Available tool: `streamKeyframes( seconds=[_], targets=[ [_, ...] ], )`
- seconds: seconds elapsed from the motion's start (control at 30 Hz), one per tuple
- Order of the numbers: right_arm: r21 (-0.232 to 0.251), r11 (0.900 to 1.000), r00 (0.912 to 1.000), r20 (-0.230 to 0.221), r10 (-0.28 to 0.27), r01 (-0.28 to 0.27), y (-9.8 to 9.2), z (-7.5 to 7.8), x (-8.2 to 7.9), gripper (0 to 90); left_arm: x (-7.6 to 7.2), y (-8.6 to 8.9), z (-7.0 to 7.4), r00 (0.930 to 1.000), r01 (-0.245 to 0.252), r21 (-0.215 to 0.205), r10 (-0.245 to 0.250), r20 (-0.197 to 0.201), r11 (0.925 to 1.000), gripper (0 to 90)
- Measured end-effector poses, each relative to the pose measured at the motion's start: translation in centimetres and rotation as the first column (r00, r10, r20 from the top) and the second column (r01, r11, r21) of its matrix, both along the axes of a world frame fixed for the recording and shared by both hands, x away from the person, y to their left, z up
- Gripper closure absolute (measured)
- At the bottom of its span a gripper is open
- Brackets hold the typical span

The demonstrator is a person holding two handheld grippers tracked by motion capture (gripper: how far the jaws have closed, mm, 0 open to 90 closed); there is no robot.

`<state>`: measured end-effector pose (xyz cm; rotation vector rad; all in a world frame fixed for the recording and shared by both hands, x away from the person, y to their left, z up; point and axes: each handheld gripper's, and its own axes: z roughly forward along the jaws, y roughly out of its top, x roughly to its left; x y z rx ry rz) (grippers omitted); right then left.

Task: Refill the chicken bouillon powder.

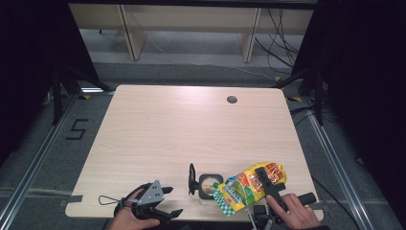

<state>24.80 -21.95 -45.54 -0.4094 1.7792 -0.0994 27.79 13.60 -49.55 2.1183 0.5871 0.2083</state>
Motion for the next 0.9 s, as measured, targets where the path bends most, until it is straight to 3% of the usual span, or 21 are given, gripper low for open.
streamKeyframes(
  seconds=[0.03, 0.07, 0.1, 0.13, 0.17, 0.2, 0.4, 0.63, 0.67, 0.7, 0.73, 0.77, 0.8, 0.9],
  targets=[
    [0.049, 0.999, 0.9998, -0.002, 0.022, -0.022, 0.1, -0.4, 0.1, 29.9, 0.0, 0.0, 0.0, 1.0000, 0.000, 0.000, 0.000, 0.000, 1.0000, 22.5],
    [0.046, 0.999, 0.9998, -0.004, 0.019, -0.019, 0.1, -0.4, 0.1, 29.9, 0.0, 0.0, 0.0, 1.0000, 0.000, 0.001, 0.000, 0.000, 1.0000, 22.5],
    [-0.020, 0.999, 0.9996, 0.009, 0.027, -0.027, 0.2, 0.1, 0.1, 29.9, 0.0, 0.0, 0.0, 1.0000, 0.000, 0.000, 0.000, 0.000, 1.0000, 22.5],
    [-0.027, 0.999, 0.9995, 0.006, 0.030, -0.030, 0.2, 0.1, 0.1, 29.9, 0.0, 0.0, 0.0, 1.0000, 0.000, 0.002, 0.000, 0.001, 1.0000, 22.5],
    [-0.011, 0.999, 0.9996, 0.001, 0.030, -0.030, 0.2, 0.0, 0.1, 29.9, 0.0, 0.1, 0.1, 1.0000, 0.001, 0.008, -0.001, -0.002, 1.0000, 22.5],
    [0.069, 0.998, 0.9998, -0.018, 0.005, -0.003, 0.1, -0.6, 0.0, 29.9, 0.0, 0.1, 0.1, 1.0000, 0.006, 0.011, -0.005, -0.007, 0.9999, 22.5],
    [0.035, 0.999, 0.9998, -0.007, 0.020, -0.020, 0.1, -0.2, 0.0, 29.9, 0.0, 0.1, 0.1, 1.0000, -0.001, 0.007, 0.001, -0.001, 1.0000, 22.5],
    [0.043, 0.999, 0.9998, -0.007, 0.020, -0.020, 0.1, -0.2, 0.0, 29.9, 0.0, 0.1, 0.1, 1.0000, 0.003, 0.004, -0.003, -0.008, 1.0000, 22.5],
    [-0.030, 0.999, 0.9992, 0.020, 0.033, -0.033, 0.2, 0.3, 0.0, 29.9, 0.0, 0.1, 0.1, 1.0000, 0.004, 0.004, -0.004, -0.008, 1.0000, 22.5],
    [0.027, 0.999, 0.9996, 0.006, 0.029, -0.029, 0.2, -0.1, 0.0, 29.9, 0.0, 0.1, 0.1, 1.0000, 0.003, 0.004, -0.003, -0.008, 1.0000, 22.5],
    [0.030, 0.999, 0.9994, 0.006, 0.033, -0.033, 0.2, -0.1, 0.0, 29.9, 0.0, 0.0, 0.1, 1.0000, -0.003, 0.005, 0.003, -0.002, 1.0000, 22.5],
    [-0.040, 0.999, 0.9990, 0.021, 0.038, -0.037, 0.2, 0.4, 0.0, 29.9, 0.0, 0.1, 0.1, 1.0000, -0.002, 0.007, 0.002, -0.001, 1.0000, 22.5],
    [-0.064, 0.998, 0.9995, 0.020, 0.025, -0.024, 0.3, 0.5, -0.1, 29.9, 0.0, 0.1, 0.1, 1.0000, -0.002, 0.007, 0.002, -0.001, 1.0000, 22.5],
    [-0.065, 0.998, 0.9994, 0.022, 0.028, -0.026, 0.3, 0.5, -0.1, 29.9, 0.0, 0.1, 0.1, 1.0000, 0.004, 0.011, -0.003, -0.005, 0.9999, 22.5]
  ],
)
